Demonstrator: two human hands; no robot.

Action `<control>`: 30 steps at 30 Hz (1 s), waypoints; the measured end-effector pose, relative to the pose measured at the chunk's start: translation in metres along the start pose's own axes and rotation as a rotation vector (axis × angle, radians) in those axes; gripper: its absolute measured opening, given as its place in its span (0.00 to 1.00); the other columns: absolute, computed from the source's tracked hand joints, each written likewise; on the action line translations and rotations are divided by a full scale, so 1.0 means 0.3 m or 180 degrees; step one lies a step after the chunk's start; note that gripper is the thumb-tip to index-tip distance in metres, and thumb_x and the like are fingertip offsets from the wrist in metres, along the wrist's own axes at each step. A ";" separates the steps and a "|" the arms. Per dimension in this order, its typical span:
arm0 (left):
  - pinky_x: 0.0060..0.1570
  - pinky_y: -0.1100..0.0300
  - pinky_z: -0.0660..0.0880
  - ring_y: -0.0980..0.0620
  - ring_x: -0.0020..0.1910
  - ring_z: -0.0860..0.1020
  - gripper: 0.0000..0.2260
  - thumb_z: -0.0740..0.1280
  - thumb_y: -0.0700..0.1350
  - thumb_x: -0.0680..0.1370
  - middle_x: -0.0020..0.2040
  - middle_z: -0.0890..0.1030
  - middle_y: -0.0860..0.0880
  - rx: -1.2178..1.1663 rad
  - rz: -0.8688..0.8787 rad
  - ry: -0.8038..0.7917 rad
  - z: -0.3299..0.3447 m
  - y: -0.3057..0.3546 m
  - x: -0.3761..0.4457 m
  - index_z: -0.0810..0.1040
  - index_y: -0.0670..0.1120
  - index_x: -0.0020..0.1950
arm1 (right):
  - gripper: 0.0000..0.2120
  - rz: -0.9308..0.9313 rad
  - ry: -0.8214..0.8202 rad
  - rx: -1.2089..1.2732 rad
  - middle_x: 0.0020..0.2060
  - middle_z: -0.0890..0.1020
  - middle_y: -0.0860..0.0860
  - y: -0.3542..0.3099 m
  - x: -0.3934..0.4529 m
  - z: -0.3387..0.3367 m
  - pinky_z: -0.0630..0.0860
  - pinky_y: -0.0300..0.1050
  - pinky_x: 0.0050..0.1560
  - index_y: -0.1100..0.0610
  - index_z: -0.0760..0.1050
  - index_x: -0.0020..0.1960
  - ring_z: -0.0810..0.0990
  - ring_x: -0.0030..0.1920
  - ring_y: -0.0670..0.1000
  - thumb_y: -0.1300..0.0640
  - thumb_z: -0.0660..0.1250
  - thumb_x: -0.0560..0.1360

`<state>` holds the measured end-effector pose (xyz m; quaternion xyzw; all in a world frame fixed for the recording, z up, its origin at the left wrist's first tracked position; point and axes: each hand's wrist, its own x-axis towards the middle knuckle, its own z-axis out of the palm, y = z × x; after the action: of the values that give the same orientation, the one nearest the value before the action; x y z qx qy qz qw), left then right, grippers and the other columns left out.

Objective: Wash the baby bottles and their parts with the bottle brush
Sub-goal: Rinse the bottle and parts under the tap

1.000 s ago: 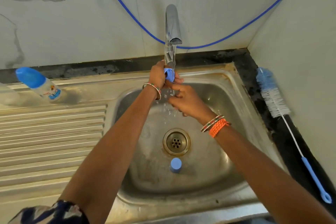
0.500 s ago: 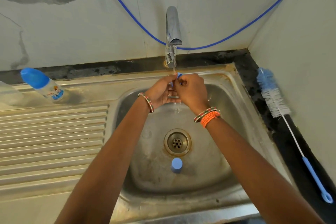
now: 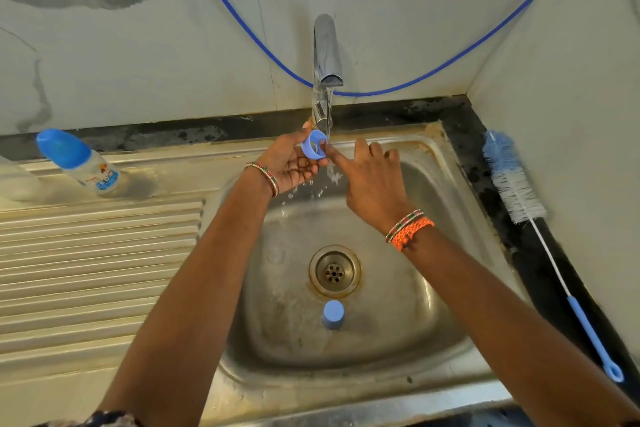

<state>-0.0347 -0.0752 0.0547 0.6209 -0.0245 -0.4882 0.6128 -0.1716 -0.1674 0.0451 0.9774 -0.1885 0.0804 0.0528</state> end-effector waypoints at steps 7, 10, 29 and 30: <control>0.28 0.65 0.74 0.52 0.29 0.76 0.21 0.62 0.57 0.78 0.32 0.80 0.44 -0.0280 -0.0230 0.0164 -0.001 -0.069 0.007 0.79 0.41 0.39 | 0.11 0.0258 -0.0754 0.3293 0.36 0.75 0.59 -0.056 0.002 -0.026 0.69 0.45 0.38 0.57 0.81 0.54 0.72 0.36 0.49 0.62 0.66 0.73; 0.22 0.67 0.69 0.54 0.22 0.72 0.22 0.60 0.59 0.79 0.29 0.79 0.44 0.0214 -0.0298 0.0132 -0.013 -0.091 0.005 0.79 0.41 0.39 | 0.21 -0.0183 -0.0663 0.1236 0.43 0.70 0.52 0.012 0.025 -0.028 0.67 0.47 0.42 0.44 0.76 0.62 0.72 0.46 0.54 0.59 0.64 0.72; 0.49 0.57 0.79 0.49 0.49 0.80 0.13 0.69 0.32 0.72 0.53 0.80 0.43 -0.0563 0.1953 0.0042 0.030 -0.182 0.017 0.73 0.47 0.51 | 0.09 0.1649 -0.0219 0.4299 0.33 0.80 0.49 -0.059 0.088 -0.104 0.70 0.37 0.36 0.56 0.80 0.40 0.74 0.33 0.44 0.52 0.67 0.76; 0.51 0.55 0.79 0.48 0.51 0.80 0.14 0.73 0.35 0.70 0.52 0.80 0.43 -0.0072 0.2199 0.0294 0.024 -0.176 0.019 0.73 0.48 0.49 | 0.09 0.1775 -0.0283 0.4495 0.36 0.80 0.52 -0.060 0.091 -0.101 0.71 0.38 0.36 0.57 0.80 0.43 0.75 0.35 0.46 0.52 0.67 0.76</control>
<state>-0.0662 -0.0709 0.0117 0.5906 -0.2001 -0.2235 0.7492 -0.1439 -0.1565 0.0782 0.6976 -0.3342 0.1528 -0.6151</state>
